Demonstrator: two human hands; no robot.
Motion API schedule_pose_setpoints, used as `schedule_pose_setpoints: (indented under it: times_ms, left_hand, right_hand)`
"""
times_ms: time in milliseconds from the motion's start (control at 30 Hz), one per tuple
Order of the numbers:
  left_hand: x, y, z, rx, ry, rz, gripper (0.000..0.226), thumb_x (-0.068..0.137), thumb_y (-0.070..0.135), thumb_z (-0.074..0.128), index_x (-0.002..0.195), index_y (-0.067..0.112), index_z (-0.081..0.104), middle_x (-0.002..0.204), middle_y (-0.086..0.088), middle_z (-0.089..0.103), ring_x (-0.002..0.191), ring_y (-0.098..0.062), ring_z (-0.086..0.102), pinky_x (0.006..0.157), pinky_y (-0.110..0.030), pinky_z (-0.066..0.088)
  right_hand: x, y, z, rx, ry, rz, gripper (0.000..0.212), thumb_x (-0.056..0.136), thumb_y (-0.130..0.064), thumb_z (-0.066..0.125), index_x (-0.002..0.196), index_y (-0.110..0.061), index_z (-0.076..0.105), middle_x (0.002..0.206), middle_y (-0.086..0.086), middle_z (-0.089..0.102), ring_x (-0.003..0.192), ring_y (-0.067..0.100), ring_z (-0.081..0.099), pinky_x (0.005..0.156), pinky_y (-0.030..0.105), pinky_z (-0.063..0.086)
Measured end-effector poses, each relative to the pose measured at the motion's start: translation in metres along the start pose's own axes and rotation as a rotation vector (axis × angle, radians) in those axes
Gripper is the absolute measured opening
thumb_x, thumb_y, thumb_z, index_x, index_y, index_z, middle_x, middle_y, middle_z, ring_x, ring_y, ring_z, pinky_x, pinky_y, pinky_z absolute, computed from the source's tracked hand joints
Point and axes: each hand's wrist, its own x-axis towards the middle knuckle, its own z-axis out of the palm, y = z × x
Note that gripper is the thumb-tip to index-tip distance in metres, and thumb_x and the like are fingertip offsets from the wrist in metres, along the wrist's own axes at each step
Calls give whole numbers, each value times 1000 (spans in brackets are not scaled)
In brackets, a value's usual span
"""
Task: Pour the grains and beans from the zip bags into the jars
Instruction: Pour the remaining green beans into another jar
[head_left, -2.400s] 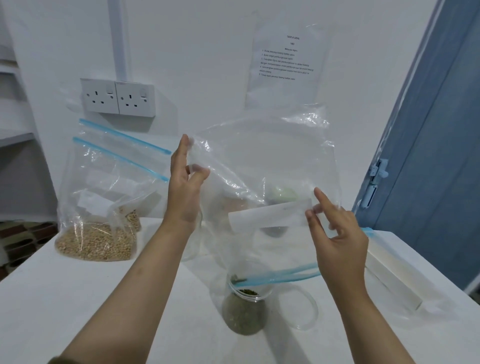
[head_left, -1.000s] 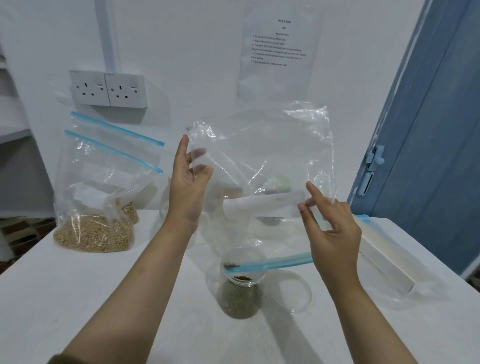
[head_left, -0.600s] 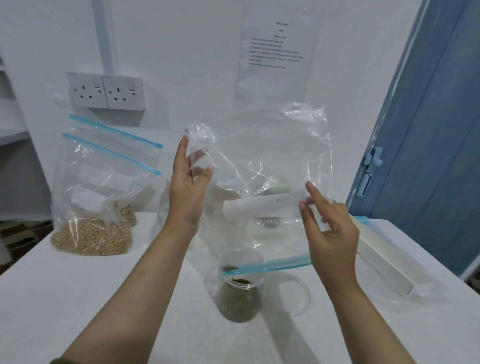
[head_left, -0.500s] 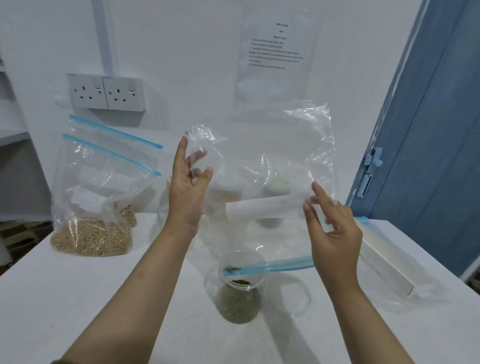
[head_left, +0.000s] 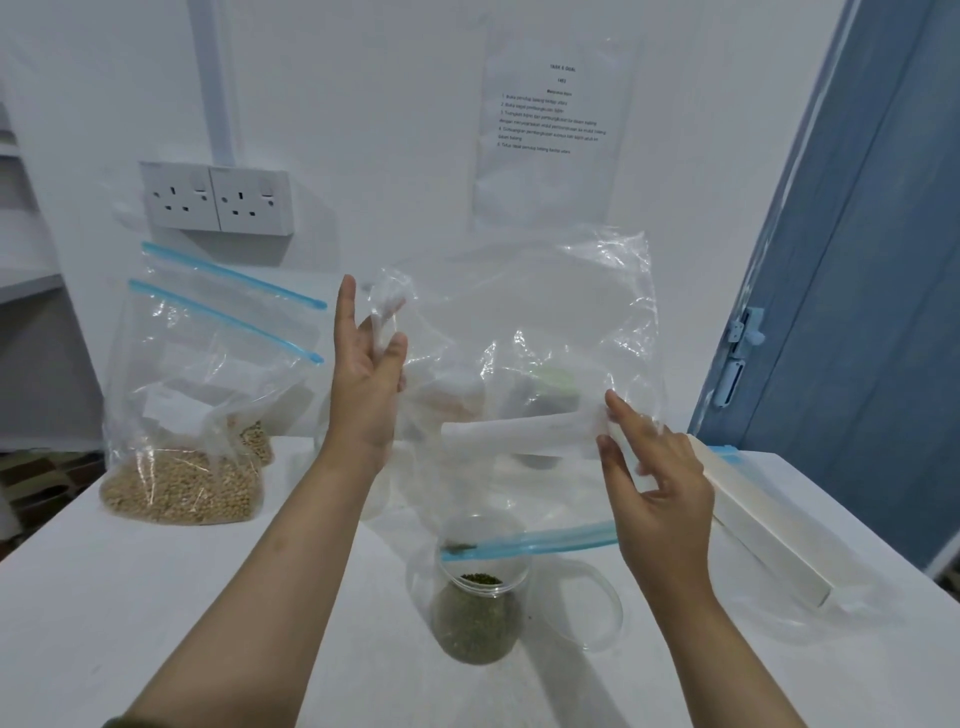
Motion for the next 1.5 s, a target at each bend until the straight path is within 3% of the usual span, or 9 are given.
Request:
schedule_pose_setpoints:
  times_ms: [100, 267, 400, 567, 733, 967, 1100, 1300, 1500]
  left_hand:
    - [-1, 1, -4, 27, 1, 15, 79, 99, -7, 46, 145, 53, 21, 149, 1, 48, 78, -7, 49, 80, -21, 40]
    - [-10, 1, -16, 8, 65, -57, 84, 95, -9, 52, 151, 45, 18, 137, 4, 56, 94, -6, 58, 105, -33, 42]
    - [-16, 2, -29, -83, 164, -116, 76, 98, 4, 58, 154, 34, 17, 118, 7, 65, 119, -16, 62, 105, -33, 46]
    - [-16, 5, -48, -126, 240, -132, 64, 102, 20, 53, 155, 33, 19, 110, 6, 65, 85, -12, 68, 84, -26, 54]
    - [-16, 1, -72, -17, 270, -111, 68, 100, 4, 52, 153, 36, 22, 109, 9, 66, 82, -5, 65, 77, -20, 51]
    - [-16, 2, -101, 67, 162, -16, 80, 89, -9, 64, 141, 44, 34, 93, -2, 49, 86, -7, 57, 103, -27, 46]
    - [-15, 3, -106, 134, 95, 43, 65, 90, -9, 63, 124, 42, 42, 103, -13, 47, 88, -15, 55, 95, -25, 48]
    - [-11, 8, -110, 37, 99, -49, 24, 101, 9, 53, 108, 31, 57, 105, -3, 61, 86, -11, 65, 86, -26, 54]
    - [-7, 11, -117, 70, 129, -43, 23, 104, 13, 48, 109, 32, 58, 95, 3, 71, 86, -14, 69, 86, -31, 54]
  right_hand:
    - [9, 1, 2, -41, -35, -46, 44, 95, -18, 64, 130, -43, 56, 117, -48, 53, 108, -10, 50, 89, 53, 50]
    - [35, 2, 6, -149, -83, -110, 44, 94, -25, 64, 134, -41, 56, 107, -15, 66, 91, 8, 46, 82, 56, 47]
    - [52, -3, 12, -288, -201, -132, 48, 94, -22, 67, 137, -41, 54, 102, -8, 66, 95, 8, 41, 89, 41, 34]
    - [53, -8, 25, -372, -246, -178, 49, 95, -23, 66, 139, -41, 53, 99, -9, 60, 96, 12, 40, 83, 32, 18]
    - [48, -16, 34, -429, -285, -170, 51, 97, -24, 63, 142, -43, 49, 106, -1, 62, 101, 22, 47, 86, 34, 19]
    - [38, -28, 47, -509, -219, -136, 51, 96, -20, 64, 139, -45, 52, 114, 4, 60, 105, 28, 45, 86, 36, 20]
    - [30, -30, 53, -541, -163, -133, 52, 94, -18, 67, 138, -43, 54, 112, 6, 62, 103, 30, 46, 85, 36, 19]
    - [26, -33, 54, -557, -111, -147, 51, 92, -15, 69, 137, -37, 58, 112, 8, 64, 103, 33, 49, 86, 39, 22]
    - [23, -39, 58, -502, -55, -160, 49, 91, -12, 70, 135, -34, 60, 107, 5, 65, 101, 29, 49, 88, 37, 23]
